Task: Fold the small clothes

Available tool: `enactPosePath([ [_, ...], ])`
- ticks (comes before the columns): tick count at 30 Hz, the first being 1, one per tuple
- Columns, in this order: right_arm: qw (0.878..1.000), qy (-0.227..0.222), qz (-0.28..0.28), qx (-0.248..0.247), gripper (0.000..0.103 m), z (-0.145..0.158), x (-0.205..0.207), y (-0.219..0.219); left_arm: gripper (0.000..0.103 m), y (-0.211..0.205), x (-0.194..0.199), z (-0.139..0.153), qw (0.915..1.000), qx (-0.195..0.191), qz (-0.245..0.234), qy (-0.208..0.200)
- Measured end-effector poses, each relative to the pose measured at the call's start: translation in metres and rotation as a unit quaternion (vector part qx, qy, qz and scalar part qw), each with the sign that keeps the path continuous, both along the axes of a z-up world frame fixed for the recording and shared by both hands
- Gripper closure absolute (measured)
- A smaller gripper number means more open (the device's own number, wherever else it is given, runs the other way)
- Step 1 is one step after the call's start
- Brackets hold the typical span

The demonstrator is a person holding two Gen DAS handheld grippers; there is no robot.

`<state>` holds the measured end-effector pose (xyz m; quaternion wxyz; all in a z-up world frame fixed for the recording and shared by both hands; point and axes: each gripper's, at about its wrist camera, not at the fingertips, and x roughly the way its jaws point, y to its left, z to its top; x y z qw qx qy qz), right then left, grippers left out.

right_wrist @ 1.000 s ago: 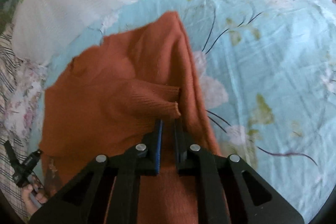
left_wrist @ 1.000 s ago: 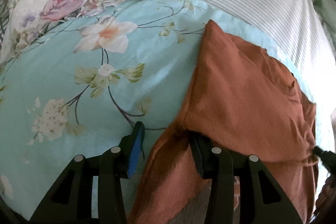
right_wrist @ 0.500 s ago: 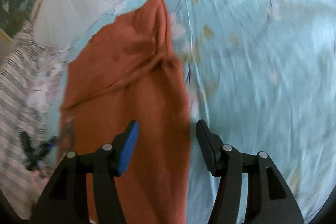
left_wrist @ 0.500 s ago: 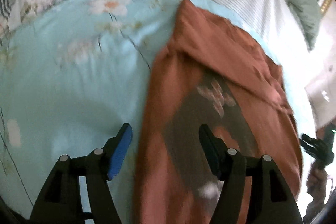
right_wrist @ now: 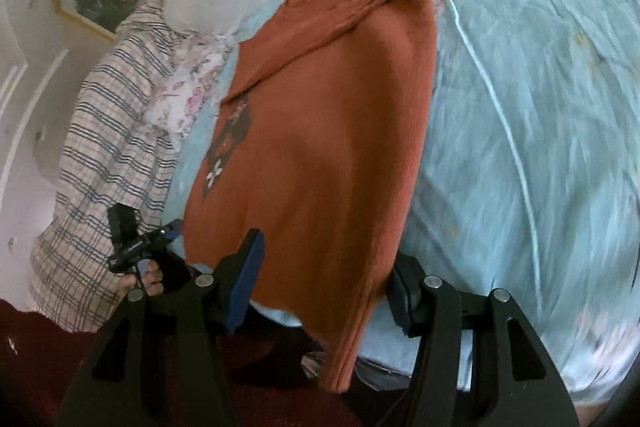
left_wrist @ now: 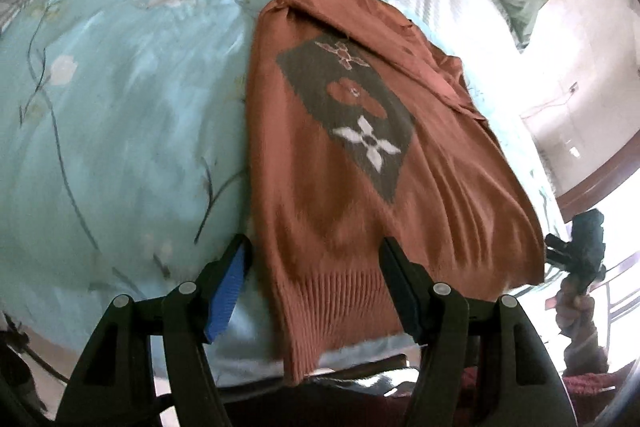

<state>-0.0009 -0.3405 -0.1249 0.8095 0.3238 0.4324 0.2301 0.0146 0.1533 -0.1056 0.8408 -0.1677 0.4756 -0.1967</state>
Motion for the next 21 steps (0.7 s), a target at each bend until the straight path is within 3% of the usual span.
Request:
enactPosePath([
  [3, 1.0, -0.009, -0.001, 0.009, 0.045, -0.002, -0.001, 0.003, 0.036, -0.004, -0.001, -0.002, 0.9997, -0.024, -0.008, 0.006],
  [6, 1.0, -0.009, 0.001, 0.006, 0.054, -0.004, -0.001, 0.006, 0.038, -0.011, 0.005, 0.0, 0.9993, -0.026, -0.026, 0.005],
  [7, 1.0, -0.006, 0.0, 0.002, 0.067, -0.006, 0.0, 0.006, 0.046, -0.013, 0.005, 0.0, 0.9992, -0.025, -0.031, 0.003],
  [8, 1.0, -0.001, 0.0, 0.002, 0.074, -0.008, -0.002, 0.006, 0.065, -0.013, 0.006, -0.001, 0.9991, -0.025, -0.035, 0.002],
  [9, 1.0, 0.004, 0.001, 0.001, 0.091, -0.011, -0.003, 0.003, 0.076, -0.014, 0.007, -0.004, 0.9987, -0.027, -0.042, 0.007],
  [10, 1.0, 0.008, 0.003, -0.002, 0.095, -0.013, -0.004, 0.004, 0.093, -0.012, 0.008, -0.007, 0.9984, -0.031, -0.047, 0.013],
  [14, 1.0, -0.014, 0.007, 0.012, 0.095, -0.006, -0.012, 0.0, 0.094, -0.012, 0.001, 0.001, 0.9982, -0.015, -0.056, -0.014],
  [18, 1.0, -0.012, 0.012, 0.005, 0.096, -0.007, -0.008, -0.003, 0.096, 0.0, -0.002, 0.011, 0.9965, -0.06, -0.043, -0.04],
  [21, 0.999, -0.025, 0.003, 0.035, 0.096, -0.002, -0.006, -0.009, 0.096, 0.006, 0.0, 0.011, 0.9961, -0.078, -0.026, -0.034],
])
